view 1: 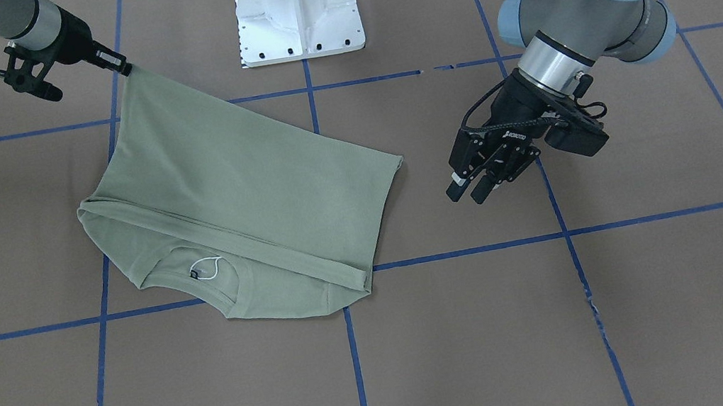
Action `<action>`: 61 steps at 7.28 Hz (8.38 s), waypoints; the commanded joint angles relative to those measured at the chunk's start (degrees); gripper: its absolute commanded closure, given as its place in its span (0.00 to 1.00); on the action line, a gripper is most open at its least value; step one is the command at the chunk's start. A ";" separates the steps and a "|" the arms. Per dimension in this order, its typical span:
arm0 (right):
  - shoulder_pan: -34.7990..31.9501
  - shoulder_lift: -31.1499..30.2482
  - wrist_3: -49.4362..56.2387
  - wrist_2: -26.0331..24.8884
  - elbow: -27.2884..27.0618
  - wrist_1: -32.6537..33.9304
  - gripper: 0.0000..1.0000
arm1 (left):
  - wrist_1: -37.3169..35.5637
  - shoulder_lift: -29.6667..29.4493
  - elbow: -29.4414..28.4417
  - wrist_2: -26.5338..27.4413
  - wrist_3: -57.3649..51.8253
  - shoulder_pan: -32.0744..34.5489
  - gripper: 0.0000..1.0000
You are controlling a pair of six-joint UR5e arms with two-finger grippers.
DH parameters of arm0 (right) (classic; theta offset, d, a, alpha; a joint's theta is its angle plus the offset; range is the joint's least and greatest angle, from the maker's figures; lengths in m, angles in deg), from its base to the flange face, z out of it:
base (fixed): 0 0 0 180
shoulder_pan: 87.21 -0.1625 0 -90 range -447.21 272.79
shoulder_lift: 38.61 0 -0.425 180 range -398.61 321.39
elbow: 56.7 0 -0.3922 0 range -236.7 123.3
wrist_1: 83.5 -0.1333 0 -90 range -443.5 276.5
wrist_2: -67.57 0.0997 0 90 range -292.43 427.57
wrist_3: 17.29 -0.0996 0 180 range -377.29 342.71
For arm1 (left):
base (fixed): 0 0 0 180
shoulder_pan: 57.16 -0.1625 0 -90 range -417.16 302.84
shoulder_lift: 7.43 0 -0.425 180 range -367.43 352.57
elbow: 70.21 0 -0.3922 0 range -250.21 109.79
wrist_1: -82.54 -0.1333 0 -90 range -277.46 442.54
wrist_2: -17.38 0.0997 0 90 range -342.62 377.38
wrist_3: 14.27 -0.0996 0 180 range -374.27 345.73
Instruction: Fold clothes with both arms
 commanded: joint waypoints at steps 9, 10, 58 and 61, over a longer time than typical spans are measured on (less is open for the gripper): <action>12.75 0.25 -13.16 -11.30 -2.13 -0.01 0.00 | -0.49 0.47 2.56 -3.64 13.00 -6.82 0.33; 7.21 2.34 -12.81 -11.38 -1.09 -0.01 0.00 | -0.66 0.73 2.65 -2.59 17.28 -9.01 0.31; 1.61 40.55 58.57 -29.04 19.20 35.44 0.00 | -1.19 -7.35 -13.52 9.20 3.17 -0.95 0.48; 1.70 43.39 66.38 -29.84 23.16 36.64 0.00 | -1.19 -6.47 -13.60 9.20 3.17 -1.04 0.48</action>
